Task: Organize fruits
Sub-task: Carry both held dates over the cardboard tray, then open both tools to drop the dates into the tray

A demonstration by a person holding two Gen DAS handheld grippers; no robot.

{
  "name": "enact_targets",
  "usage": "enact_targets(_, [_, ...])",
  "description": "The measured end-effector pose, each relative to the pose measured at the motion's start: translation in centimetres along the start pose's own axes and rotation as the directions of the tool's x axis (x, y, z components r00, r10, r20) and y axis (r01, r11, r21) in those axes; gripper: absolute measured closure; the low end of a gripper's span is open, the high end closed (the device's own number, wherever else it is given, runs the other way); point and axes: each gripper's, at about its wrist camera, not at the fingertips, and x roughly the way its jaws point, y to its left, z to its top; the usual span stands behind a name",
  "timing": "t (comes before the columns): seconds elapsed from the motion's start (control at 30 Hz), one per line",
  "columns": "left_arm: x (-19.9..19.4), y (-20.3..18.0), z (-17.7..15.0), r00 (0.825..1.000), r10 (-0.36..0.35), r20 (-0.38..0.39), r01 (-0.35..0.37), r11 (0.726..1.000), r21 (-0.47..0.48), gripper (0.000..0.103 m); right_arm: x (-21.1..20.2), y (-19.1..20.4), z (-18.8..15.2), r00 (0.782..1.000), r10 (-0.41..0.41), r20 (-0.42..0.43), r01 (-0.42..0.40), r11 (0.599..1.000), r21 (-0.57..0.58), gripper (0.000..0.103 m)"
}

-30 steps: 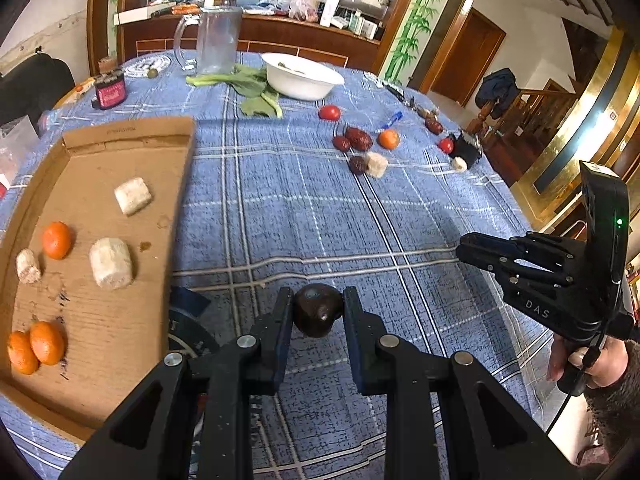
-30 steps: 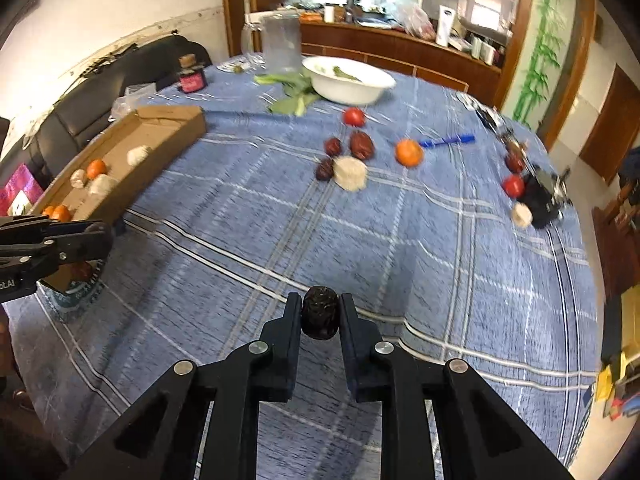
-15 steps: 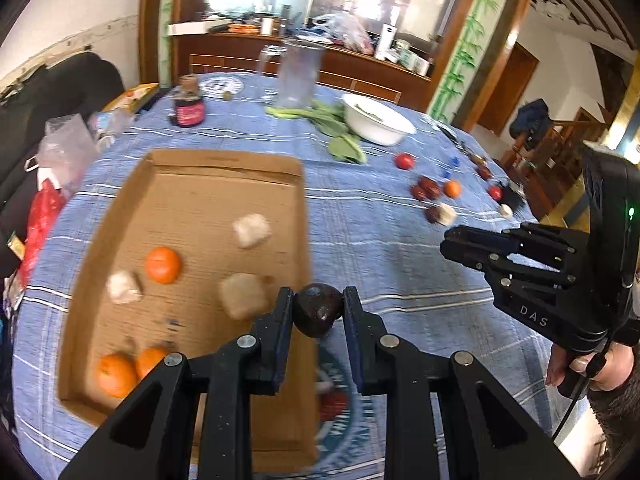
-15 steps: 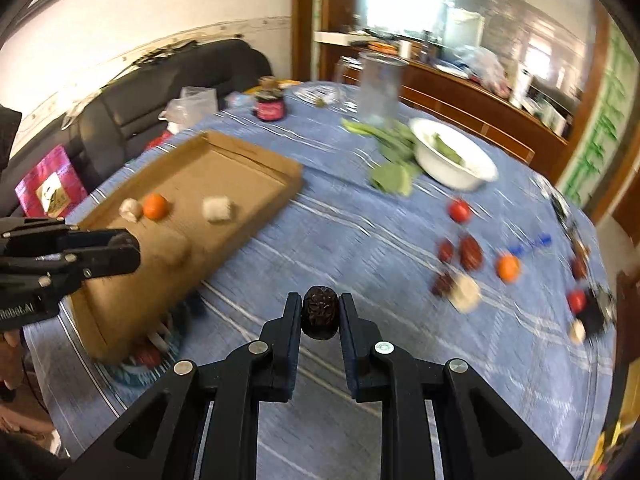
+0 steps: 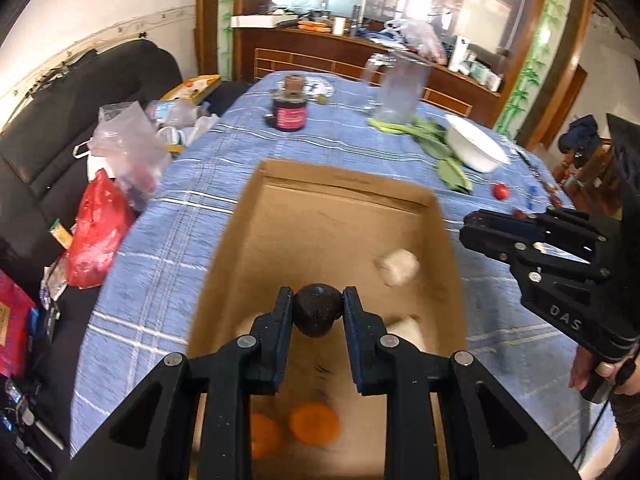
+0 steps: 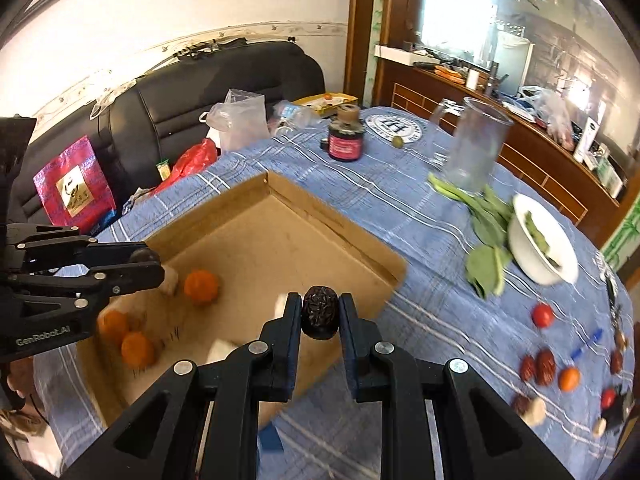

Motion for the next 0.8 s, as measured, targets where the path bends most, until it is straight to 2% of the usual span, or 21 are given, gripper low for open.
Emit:
enact_targets(0.23, [4.2, 2.0, 2.8, 0.999, 0.039, -0.033, -0.040, 0.999, -0.025, 0.080, 4.9, 0.0, 2.3, 0.999, 0.017, -0.029, -0.017, 1.000, 0.004, 0.083])
enact_targets(0.47, [8.7, 2.8, 4.5, 0.994, 0.054, -0.091, -0.058, 0.997, -0.044, 0.080, 9.1, -1.0, 3.0, 0.996, 0.036, -0.082, -0.033, 0.999, 0.035, 0.083])
enact_targets(0.8, [11.4, 2.9, 4.9, 0.988, 0.053, -0.144, -0.059, 0.997, -0.039, 0.080, 12.1, -1.7, 3.0, 0.990, 0.042, -0.136, -0.038, 0.999, 0.032, 0.083])
